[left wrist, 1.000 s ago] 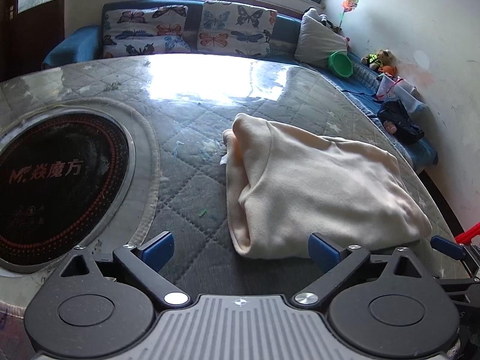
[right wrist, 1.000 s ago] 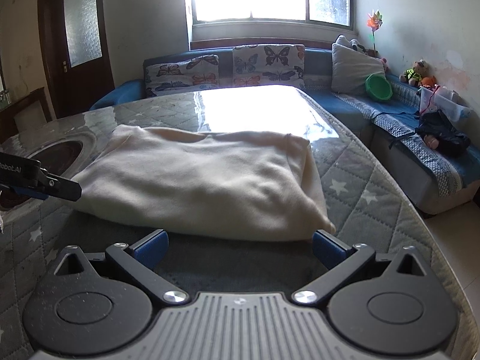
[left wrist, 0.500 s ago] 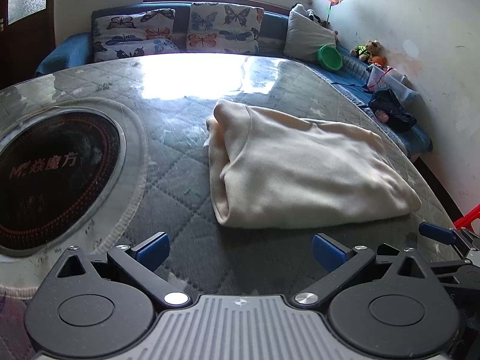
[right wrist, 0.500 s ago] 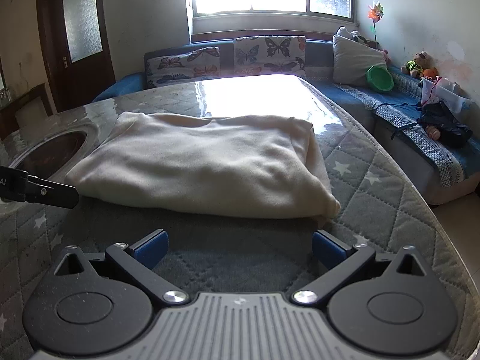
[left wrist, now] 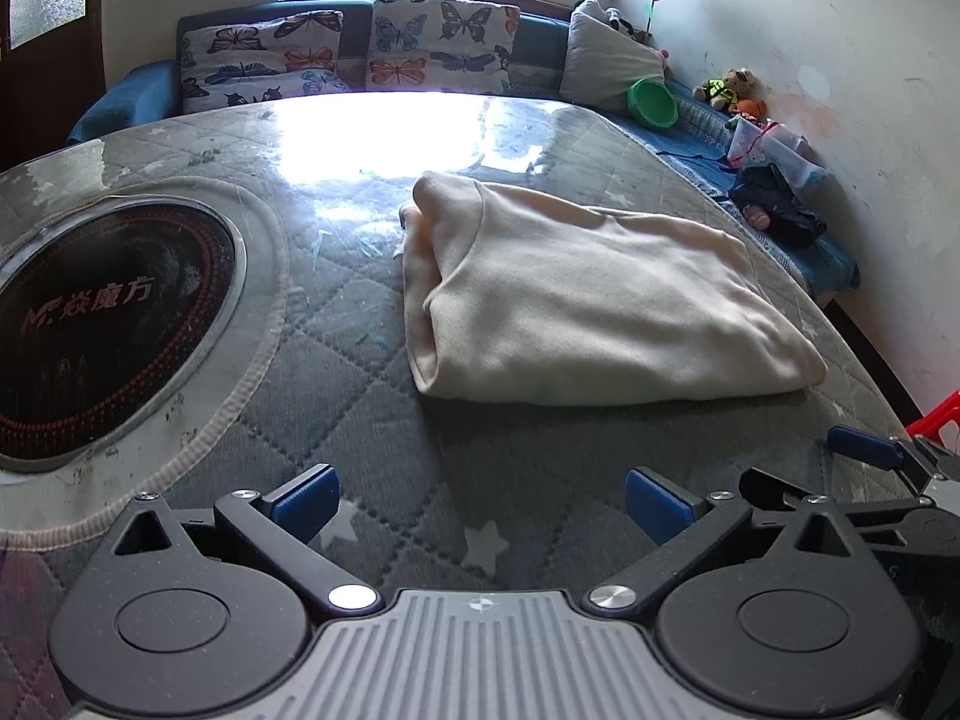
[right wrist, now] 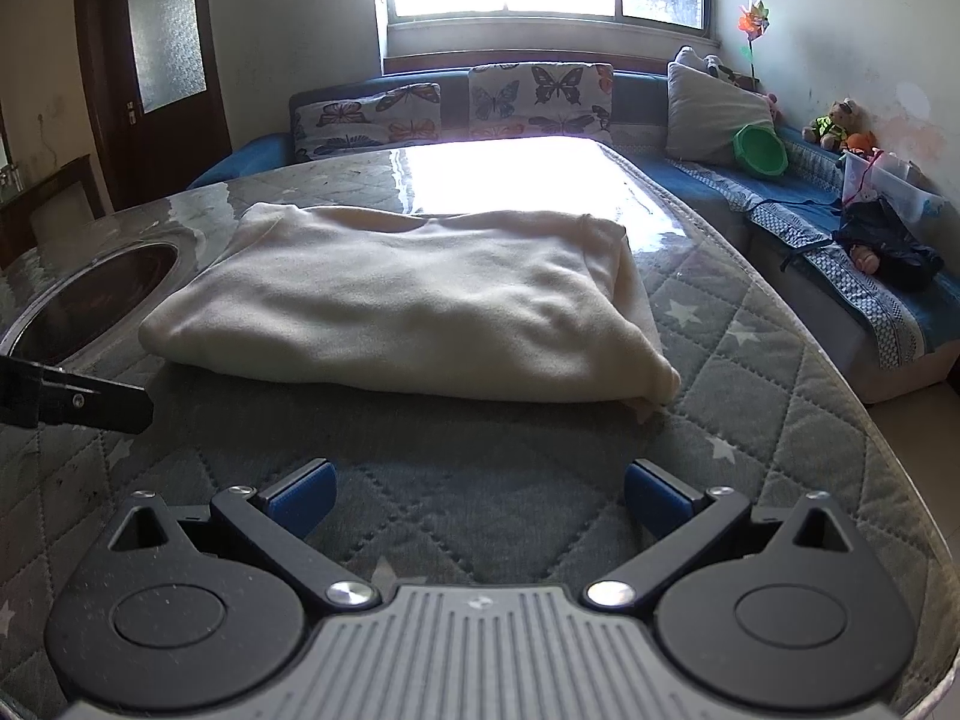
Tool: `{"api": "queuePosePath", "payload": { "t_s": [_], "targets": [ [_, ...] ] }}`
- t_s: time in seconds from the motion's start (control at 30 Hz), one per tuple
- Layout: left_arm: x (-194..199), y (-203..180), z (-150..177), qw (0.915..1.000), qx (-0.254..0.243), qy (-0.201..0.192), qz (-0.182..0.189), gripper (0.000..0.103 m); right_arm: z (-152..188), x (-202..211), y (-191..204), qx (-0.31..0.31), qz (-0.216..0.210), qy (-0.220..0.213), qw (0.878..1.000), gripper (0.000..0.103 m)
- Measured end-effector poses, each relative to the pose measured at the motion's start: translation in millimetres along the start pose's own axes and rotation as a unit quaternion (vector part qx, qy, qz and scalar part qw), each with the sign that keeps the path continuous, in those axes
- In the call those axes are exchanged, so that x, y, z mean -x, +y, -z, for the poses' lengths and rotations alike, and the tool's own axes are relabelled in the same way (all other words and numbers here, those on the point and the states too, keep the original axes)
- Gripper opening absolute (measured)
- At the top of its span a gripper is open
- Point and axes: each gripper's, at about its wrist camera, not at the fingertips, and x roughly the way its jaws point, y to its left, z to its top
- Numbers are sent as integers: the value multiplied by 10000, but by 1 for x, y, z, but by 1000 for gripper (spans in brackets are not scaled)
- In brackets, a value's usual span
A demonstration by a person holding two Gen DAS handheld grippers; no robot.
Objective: Fold clothes
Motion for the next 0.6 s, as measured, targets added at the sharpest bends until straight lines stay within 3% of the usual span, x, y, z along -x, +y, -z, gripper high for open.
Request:
{"api": "queuePosePath", "payload": {
  "t_s": [0.6],
  "targets": [
    [7, 4, 17, 9999, -35, 33, -125, 103, 2, 12, 13, 90, -12, 2, 10000, 103]
  ]
}}
